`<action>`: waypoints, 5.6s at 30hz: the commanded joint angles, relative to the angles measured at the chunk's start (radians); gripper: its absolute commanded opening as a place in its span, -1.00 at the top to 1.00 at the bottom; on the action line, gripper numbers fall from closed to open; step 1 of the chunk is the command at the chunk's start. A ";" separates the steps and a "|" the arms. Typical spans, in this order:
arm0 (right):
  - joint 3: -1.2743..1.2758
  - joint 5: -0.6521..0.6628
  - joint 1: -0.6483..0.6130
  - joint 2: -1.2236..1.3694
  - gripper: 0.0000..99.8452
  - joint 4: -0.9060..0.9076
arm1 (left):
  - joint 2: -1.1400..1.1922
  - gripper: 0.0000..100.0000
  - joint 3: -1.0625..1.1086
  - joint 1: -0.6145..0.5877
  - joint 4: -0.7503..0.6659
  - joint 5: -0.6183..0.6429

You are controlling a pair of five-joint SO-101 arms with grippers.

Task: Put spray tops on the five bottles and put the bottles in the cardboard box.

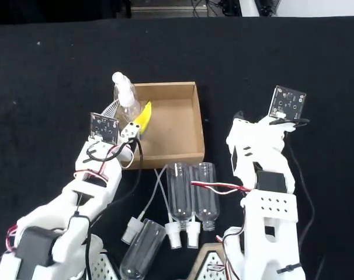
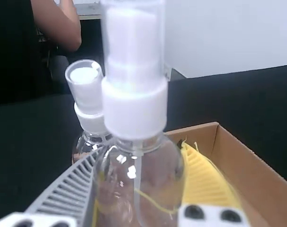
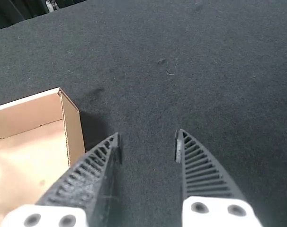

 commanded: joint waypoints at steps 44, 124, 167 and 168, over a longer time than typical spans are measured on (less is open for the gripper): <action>-0.004 0.012 0.020 -0.024 0.66 -0.029 | 0.167 0.53 -0.079 0.007 -0.038 -0.006; -0.005 0.012 0.020 -0.024 0.66 -0.029 | -0.565 0.41 -0.268 0.013 1.192 -0.005; 0.016 0.012 0.021 -0.024 0.66 -0.077 | -0.635 0.75 -0.409 0.096 1.728 0.124; 0.016 0.012 0.021 -0.024 0.66 -0.077 | -0.634 0.75 -0.409 0.097 1.720 0.127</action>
